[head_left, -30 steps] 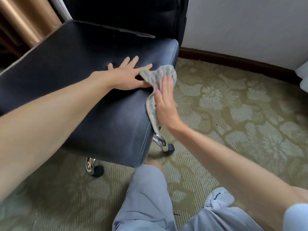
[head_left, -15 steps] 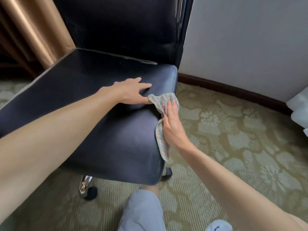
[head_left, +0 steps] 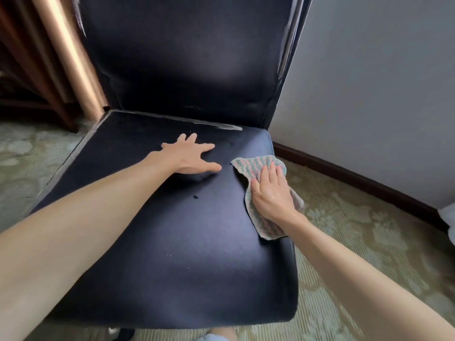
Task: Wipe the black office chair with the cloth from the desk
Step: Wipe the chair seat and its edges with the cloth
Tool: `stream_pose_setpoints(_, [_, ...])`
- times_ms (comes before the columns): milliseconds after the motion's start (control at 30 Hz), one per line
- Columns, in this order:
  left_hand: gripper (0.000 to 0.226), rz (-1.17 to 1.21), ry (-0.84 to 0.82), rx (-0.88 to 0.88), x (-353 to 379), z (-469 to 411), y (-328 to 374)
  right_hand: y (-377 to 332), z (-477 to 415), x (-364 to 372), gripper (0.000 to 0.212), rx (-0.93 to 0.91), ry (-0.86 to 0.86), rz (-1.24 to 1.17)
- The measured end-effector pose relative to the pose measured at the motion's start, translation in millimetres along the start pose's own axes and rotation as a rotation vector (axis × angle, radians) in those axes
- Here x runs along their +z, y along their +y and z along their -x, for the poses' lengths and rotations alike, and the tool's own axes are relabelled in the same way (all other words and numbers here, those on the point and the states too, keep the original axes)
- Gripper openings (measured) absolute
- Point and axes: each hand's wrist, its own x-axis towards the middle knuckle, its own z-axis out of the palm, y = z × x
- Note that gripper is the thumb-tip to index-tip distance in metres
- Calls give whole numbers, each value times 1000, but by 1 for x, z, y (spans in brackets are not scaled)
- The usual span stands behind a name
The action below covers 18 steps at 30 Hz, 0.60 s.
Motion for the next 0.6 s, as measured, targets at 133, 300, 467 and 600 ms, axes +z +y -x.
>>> stream_pose_setpoints(133, [79, -14, 51, -40, 0, -5, -14, -18, -36, -6, 63, -12, -24, 60])
stream_pose_setpoints(300, [90, 17, 36, -168, -1, -10, -36, -21, -57, -3, 61, -34, 20, 97])
stream_pose_setpoints(467, [97, 26, 38, -195, 14, -7, -37, -17, -65, -3, 61, -64, -6, 101])
stream_pose_setpoints(600, [98, 34, 39, -207, 17, -8, -38, -20, -72, 1, 61, -56, 1, 117])
